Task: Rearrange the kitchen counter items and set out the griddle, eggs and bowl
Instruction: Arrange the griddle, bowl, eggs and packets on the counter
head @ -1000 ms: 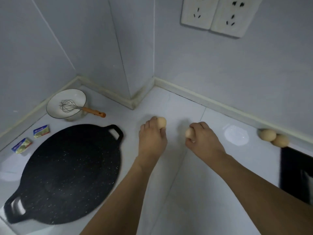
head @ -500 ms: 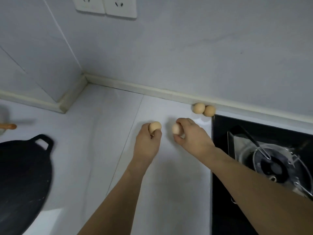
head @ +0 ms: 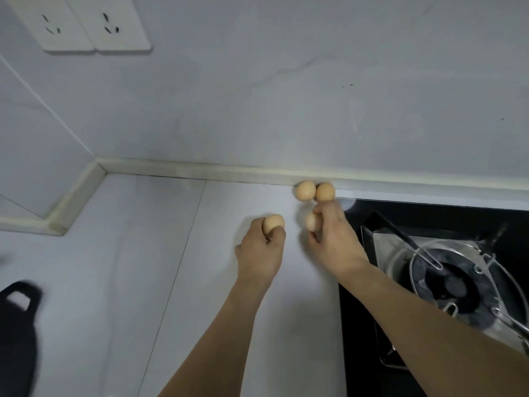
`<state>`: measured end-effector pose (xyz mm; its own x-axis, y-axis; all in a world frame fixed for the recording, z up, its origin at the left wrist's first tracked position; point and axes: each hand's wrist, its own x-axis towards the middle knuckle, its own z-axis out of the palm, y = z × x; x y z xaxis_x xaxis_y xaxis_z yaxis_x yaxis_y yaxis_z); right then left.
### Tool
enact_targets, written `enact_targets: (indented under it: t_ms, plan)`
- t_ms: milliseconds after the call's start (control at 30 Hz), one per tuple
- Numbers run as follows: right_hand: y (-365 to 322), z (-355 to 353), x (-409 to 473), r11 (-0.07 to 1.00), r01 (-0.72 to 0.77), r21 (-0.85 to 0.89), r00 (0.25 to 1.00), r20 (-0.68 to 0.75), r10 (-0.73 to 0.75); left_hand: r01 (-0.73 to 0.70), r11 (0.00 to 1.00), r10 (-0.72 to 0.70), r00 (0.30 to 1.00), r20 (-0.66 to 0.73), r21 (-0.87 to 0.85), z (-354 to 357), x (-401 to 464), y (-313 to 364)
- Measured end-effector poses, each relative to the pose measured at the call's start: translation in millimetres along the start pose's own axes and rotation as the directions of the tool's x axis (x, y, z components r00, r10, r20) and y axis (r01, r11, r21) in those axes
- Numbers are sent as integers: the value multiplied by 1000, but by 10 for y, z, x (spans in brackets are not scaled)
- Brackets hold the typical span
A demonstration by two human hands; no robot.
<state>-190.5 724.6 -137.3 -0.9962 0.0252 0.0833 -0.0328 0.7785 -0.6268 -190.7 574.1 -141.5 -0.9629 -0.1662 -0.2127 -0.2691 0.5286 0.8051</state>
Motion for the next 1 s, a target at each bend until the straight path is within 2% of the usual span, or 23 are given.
enact_targets:
  t_ms: [300, 833, 1000]
  plan:
    - [192, 145, -23, 993, 61, 98, 985, -169, -44, -31, 999, 31, 999, 33, 11, 160, 147, 156]
    - [315, 220, -12, 995, -16, 103, 972, -231, 39, -83, 974, 81, 997, 14, 211, 420, 334, 107]
    - [320, 236, -39, 998, 9, 63, 961, -275, 8, -91, 965, 83, 996, 41, 246, 452, 380, 92]
